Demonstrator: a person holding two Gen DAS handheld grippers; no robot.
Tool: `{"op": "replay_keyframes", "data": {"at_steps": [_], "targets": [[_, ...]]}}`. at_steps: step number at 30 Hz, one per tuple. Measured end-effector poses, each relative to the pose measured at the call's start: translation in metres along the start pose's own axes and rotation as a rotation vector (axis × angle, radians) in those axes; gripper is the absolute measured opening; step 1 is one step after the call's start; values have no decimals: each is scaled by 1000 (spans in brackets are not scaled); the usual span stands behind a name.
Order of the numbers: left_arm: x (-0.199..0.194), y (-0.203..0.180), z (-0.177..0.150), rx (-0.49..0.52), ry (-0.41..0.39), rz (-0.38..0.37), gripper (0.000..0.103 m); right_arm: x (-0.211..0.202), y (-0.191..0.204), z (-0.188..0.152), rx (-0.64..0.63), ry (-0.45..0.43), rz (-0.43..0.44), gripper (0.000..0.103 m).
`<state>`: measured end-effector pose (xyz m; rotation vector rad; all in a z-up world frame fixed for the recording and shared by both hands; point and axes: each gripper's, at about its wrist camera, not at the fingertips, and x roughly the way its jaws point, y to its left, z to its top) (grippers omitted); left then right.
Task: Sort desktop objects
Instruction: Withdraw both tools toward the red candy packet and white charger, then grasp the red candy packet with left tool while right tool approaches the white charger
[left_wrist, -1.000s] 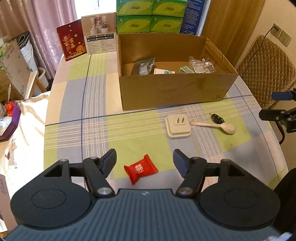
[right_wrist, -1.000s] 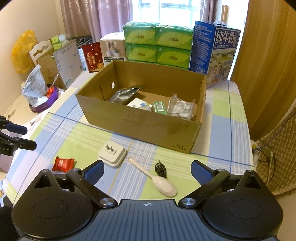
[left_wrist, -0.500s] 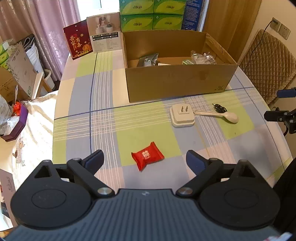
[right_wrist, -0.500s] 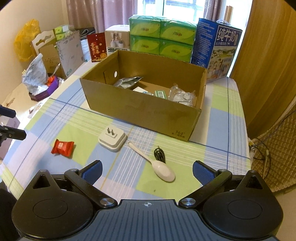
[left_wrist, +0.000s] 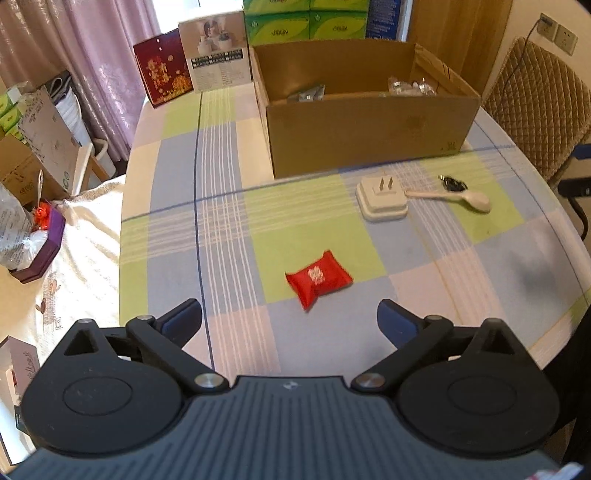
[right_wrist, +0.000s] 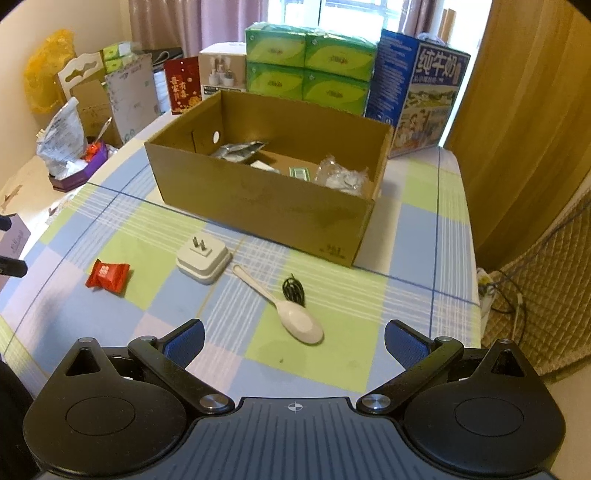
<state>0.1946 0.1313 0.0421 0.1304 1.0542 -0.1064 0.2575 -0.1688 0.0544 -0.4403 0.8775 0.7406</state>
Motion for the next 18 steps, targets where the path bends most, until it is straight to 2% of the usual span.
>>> {"op": "replay_keyframes", "data": {"at_steps": [5,9,12,14,18], "targets": [[7,-2,-9,39,21,5,99,9,-2,-8,2,25,5,101],[13,-2,-10,-33,24,-14,99,15,-1,-11,14,27,12,101],[19,-6,-9,-93,14,-2,99,22,3,-13,16,27,20,101],[25,-13,-10,-107,4,21,99,27,5,-16,-1,24,27,101],[36,-22,-12,-142,-15,20,99,41,8,-21,-67,19,40,101]]}}
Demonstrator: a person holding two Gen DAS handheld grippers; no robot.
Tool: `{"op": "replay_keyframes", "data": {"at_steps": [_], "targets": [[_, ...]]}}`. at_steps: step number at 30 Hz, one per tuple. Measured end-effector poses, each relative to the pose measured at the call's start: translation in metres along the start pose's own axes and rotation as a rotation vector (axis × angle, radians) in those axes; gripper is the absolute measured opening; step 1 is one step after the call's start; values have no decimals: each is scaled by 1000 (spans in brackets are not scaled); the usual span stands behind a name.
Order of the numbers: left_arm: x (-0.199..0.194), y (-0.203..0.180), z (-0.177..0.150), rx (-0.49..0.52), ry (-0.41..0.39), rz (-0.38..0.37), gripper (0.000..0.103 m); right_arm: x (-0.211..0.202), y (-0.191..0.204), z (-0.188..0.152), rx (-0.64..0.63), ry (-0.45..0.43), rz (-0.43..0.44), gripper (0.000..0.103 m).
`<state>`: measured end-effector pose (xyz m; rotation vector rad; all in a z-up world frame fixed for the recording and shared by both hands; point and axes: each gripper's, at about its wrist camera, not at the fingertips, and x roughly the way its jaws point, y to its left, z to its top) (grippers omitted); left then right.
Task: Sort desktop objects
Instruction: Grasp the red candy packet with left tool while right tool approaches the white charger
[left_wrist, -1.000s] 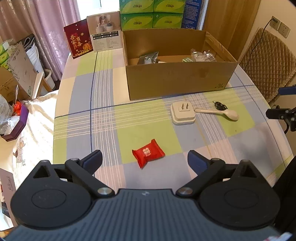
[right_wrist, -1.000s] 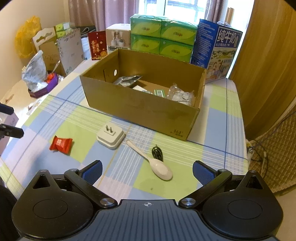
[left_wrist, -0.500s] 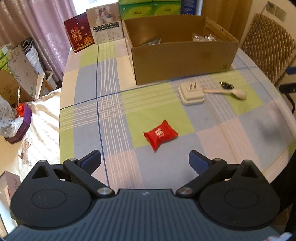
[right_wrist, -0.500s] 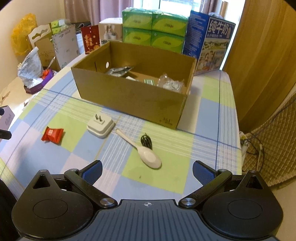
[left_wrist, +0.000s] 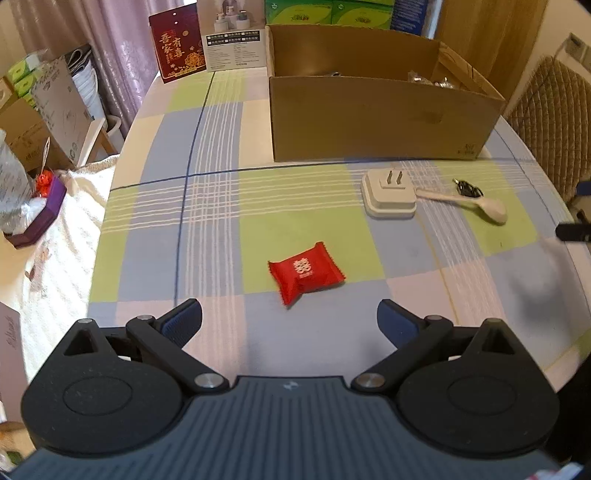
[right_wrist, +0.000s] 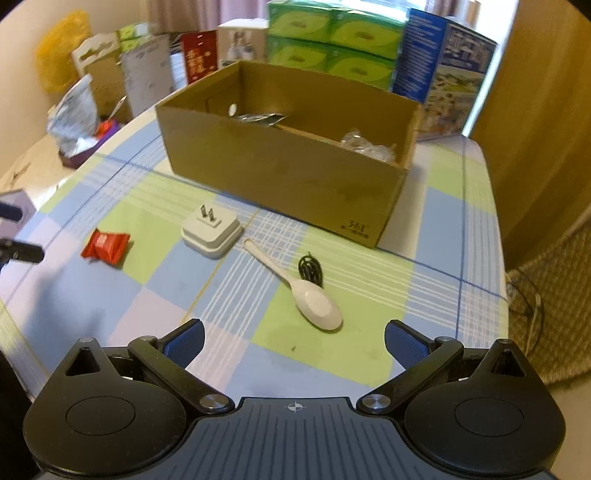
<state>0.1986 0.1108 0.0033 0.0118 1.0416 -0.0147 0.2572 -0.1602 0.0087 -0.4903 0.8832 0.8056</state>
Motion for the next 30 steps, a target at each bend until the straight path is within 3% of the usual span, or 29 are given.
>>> {"op": "replay_keyframes", "data": {"at_steps": [9,13,19,27,30], "targets": [[35,-2,-3,-128,-18,-22,99,29,-8,-1,-9,-13,59,101],[49,3,-3,-238,-23,-33,99,44,-7,-2,-6,-16,64,100],[72,-3,0,-290,-25,15,97,63,-3,-5,27,-23,94,95],[98,-15,1,-289,-33,76,71,82,7,-1,62,-28,109,93],[99,-14,-3,-309,-45,108,70,86,9,1,74,-29,111,93]]}}
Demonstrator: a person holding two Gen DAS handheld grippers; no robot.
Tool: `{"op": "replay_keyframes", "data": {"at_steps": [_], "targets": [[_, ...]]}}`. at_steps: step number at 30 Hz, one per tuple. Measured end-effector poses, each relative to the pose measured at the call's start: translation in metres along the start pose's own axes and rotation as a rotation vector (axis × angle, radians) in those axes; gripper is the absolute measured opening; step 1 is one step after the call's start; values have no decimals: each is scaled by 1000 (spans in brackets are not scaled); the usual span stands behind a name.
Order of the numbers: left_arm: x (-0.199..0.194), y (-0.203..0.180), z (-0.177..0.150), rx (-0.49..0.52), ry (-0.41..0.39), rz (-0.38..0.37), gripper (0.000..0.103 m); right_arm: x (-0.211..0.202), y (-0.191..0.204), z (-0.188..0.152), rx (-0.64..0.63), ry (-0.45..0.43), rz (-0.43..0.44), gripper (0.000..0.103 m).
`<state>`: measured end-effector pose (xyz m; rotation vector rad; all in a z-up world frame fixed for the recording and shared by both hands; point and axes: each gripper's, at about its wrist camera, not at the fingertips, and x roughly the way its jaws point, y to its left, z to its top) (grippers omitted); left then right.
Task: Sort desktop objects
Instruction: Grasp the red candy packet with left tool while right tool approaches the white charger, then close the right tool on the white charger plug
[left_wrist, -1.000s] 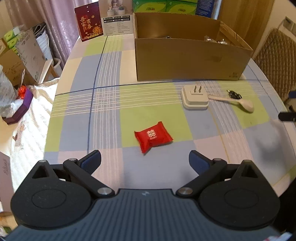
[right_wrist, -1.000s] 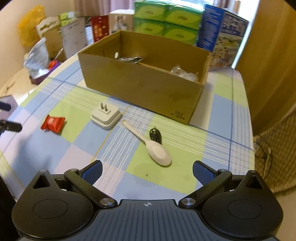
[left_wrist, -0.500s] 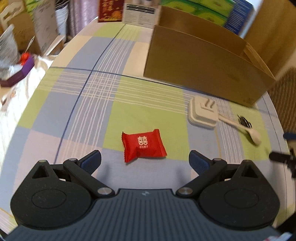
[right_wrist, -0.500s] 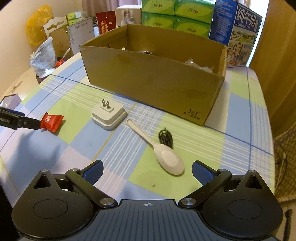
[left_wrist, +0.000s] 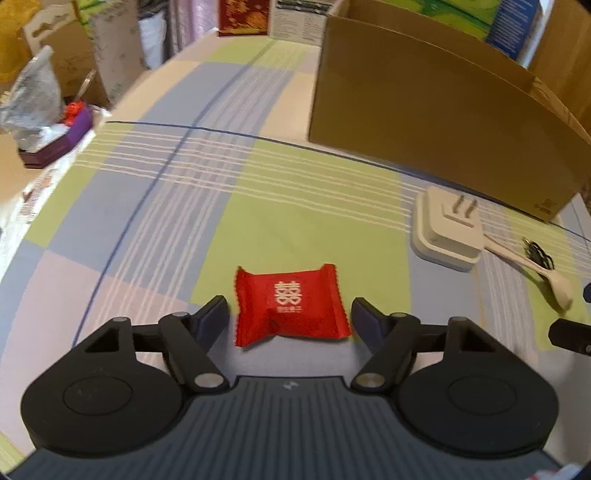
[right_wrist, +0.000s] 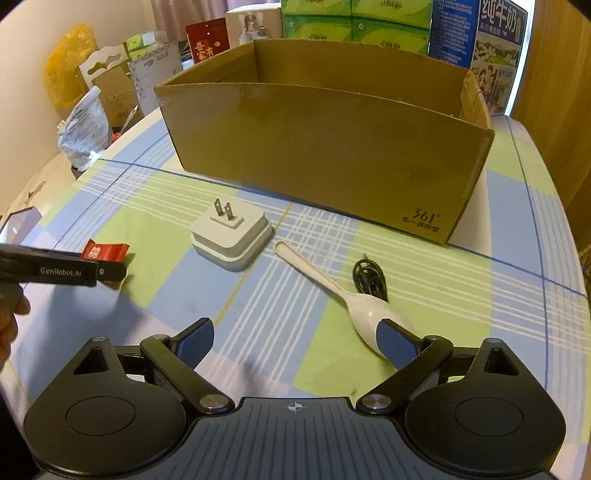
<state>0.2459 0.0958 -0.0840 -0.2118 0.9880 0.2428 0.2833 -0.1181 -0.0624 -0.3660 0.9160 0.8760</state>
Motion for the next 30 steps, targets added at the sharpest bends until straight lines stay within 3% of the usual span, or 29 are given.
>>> {"op": "replay_keyframes", "data": {"at_steps": [4,6,12,19,23,30], "targets": [[-3,5,-5,-40,-31,-3,65,5,1,4,24,-18,-6,93],[-4,6,-5,-18,-49,8,48,9,2,6,36,-19,-6,93],[0,15,7,35,-65,-30,38,20,14,15,38,-26,14,91],[5,21,15,84,-122,-64,38,34,27,26,65,-49,37,89],[8,26,18,85,-143,-83,38,47,38,32,80,-64,48,76],[13,37,22,48,-150,-95,38,70,52,43,117,-84,56,73]]}}
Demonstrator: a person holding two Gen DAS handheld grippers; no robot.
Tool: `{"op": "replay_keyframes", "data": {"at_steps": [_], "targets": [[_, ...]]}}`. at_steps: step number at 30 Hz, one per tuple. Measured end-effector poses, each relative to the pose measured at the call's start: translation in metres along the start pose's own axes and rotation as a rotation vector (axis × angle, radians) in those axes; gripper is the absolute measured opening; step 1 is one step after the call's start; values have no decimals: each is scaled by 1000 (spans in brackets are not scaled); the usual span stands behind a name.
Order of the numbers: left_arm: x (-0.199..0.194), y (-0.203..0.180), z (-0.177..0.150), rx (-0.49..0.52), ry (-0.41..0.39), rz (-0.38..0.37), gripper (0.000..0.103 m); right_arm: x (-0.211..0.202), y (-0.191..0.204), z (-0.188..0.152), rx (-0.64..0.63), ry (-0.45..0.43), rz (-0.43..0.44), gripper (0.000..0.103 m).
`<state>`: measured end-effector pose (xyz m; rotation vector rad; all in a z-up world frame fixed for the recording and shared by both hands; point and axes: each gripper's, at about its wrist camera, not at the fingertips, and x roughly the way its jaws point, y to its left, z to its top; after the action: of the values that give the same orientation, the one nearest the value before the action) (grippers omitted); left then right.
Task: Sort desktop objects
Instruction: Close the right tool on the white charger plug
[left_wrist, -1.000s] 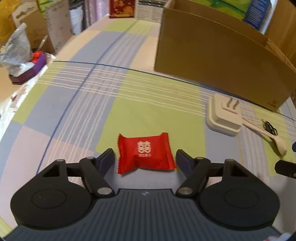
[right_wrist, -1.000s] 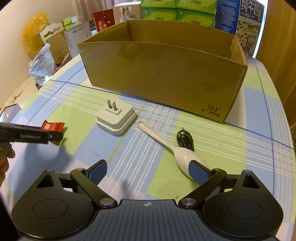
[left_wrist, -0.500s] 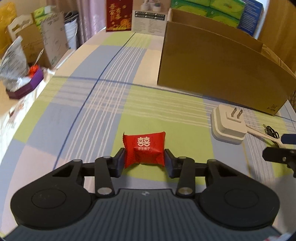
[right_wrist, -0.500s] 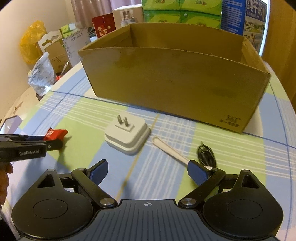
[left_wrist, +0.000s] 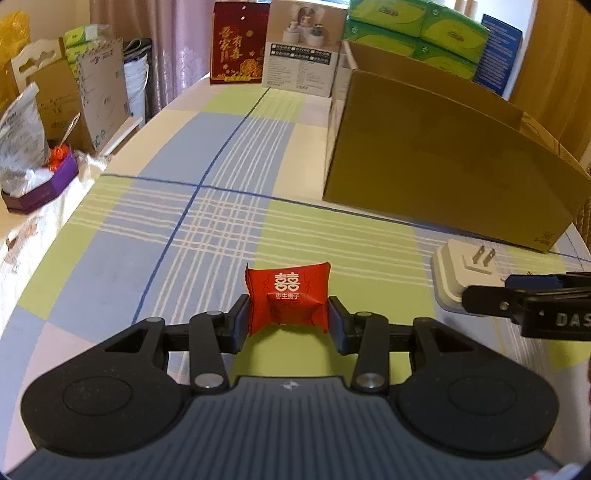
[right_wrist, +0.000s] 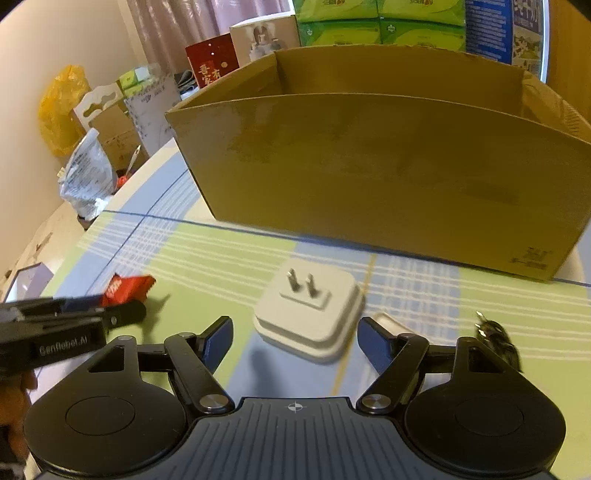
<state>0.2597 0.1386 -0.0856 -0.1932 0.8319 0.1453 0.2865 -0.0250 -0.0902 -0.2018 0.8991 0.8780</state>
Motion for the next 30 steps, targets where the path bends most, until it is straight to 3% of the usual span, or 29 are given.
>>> {"op": "replay_keyframes", "data": {"at_steps": [9,11,14,30], "targets": [[6,-1,1,14,-15,0,38,27,7,5,33,16,-104,73],[6,0,1,16,-20,3,38,27,9,4,9,8,-118,66],[6,0,0,28,-22,4,38,24,8,1,-15,5,-110,64],[-13,-47,-18,198,-1,-110,38,-52,-24,-54,7,-8,-150,64]]}}
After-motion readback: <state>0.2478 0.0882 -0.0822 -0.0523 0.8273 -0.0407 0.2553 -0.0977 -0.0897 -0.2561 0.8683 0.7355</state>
